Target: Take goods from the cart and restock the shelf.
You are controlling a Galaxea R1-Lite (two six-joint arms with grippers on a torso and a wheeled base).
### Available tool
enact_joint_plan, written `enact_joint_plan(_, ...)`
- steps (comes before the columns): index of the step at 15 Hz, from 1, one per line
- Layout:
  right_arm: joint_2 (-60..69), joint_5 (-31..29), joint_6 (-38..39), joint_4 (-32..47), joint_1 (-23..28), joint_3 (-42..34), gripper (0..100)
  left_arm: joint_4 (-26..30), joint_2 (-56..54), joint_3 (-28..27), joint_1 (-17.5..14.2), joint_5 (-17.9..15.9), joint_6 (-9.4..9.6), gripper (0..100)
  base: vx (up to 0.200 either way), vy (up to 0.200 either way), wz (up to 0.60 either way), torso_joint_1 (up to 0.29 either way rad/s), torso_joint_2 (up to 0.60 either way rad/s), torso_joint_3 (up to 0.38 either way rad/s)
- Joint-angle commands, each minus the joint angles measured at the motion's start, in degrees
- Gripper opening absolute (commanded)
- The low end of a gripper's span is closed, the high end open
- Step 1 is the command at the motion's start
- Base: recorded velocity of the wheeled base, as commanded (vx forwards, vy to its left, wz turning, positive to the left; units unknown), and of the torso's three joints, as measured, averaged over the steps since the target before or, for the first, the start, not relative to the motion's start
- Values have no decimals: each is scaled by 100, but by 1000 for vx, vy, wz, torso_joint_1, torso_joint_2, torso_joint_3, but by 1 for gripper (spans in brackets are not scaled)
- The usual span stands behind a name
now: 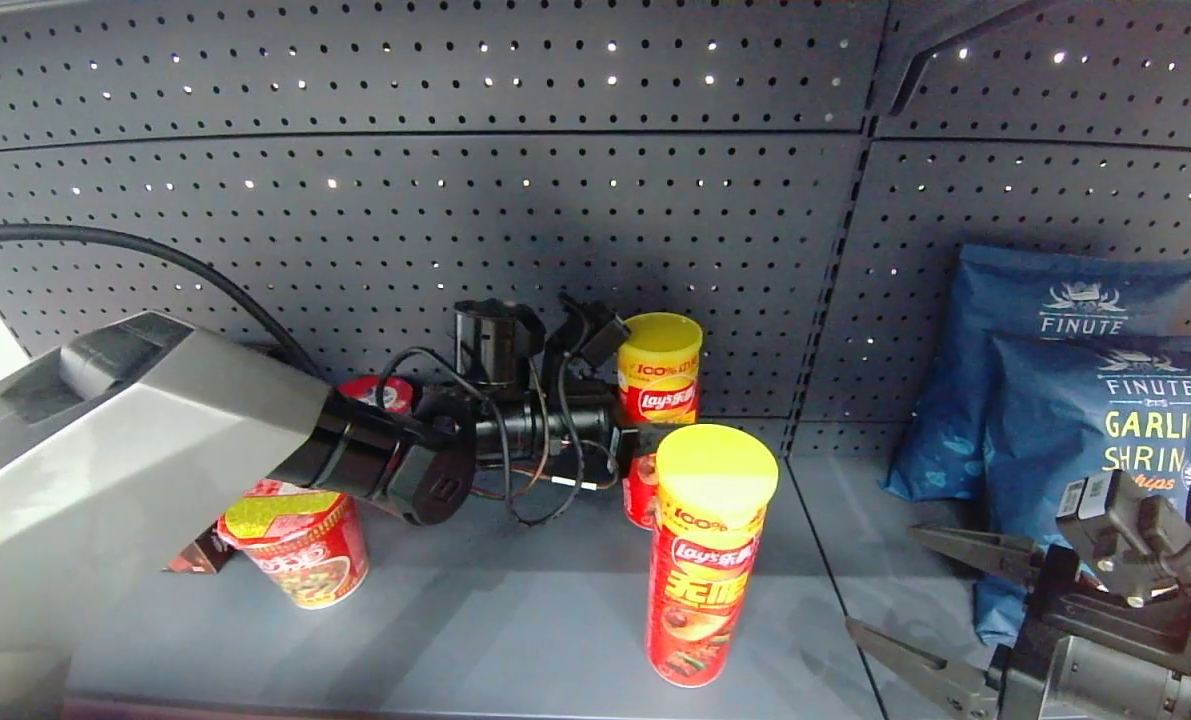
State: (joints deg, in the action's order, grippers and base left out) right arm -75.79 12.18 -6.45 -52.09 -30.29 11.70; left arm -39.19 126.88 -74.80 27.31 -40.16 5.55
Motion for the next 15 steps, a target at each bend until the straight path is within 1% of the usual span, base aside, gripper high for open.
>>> enact_joint_plan(1, -6, 4, 3, -3, 6, -10, 100, -1, 91, -35, 29, 8, -1, 0, 0, 0, 0, 0, 0, 0)
enact_joint_plan(2, -6, 4, 3, -3, 6, -28, 100, -1, 91, -35, 29, 34, -1, 100, 0, 0, 0, 0, 0, 0)
enact_joint_plan(4, -15, 4, 3, 6, 6, -28, 100, -9, 83, 27, 29, 52, -1, 100, 0, 0, 0, 0, 0, 0)
enact_joint_plan(6, -173, 4, 3, 6, 67, -54, 100, -9, -93, 256, 11, 61, 43, 100, 0, 0, 0, 0, 0, 0)
enact_joint_plan(8, -349, -5, 3, 15, 182, -19, 100, -9, -357, 607, -32, 192, 210, 100, 0, 0, 0, 0, 0, 0)
enact_joint_plan(9, -481, -84, -6, 32, 190, -1, 100, -9, -665, 994, -68, 307, 254, 100, 0, 0, 0, 0, 0, 0)
enact_joint_plan(10, -586, -190, -14, 129, 173, 7, 100, -9, -911, 1257, -112, 342, 254, 100, 0, 0, 0, 0, 0, 0)
enact_joint_plan(11, -630, -251, -23, 173, 173, 7, 100, -1, -1025, 1363, -129, 342, 254, 100, 0, 0, 0, 0, 0, 0)
enact_joint_plan(12, -780, -251, -32, 182, 199, 25, 100, -1, -1289, 1618, -138, 394, 254, 100, 0, 0, 0, 0, 0, 0)
enact_joint_plan(13, -867, -260, -23, 190, 217, 69, 100, 8, -1447, 1776, -138, 509, 245, 100, 0, 0, 0, 0, 0, 0)
enact_joint_plan(14, -964, -269, -23, 182, 217, 113, 100, 43, -1684, 2022, -138, 755, 236, 100, 0, 0, 0, 0, 0, 0)
enact_joint_plan(15, -1008, -269, -23, 190, 208, 130, 100, 61, -1869, 2207, -138, 895, 219, 100, 0, 0, 0, 0, 0, 0)
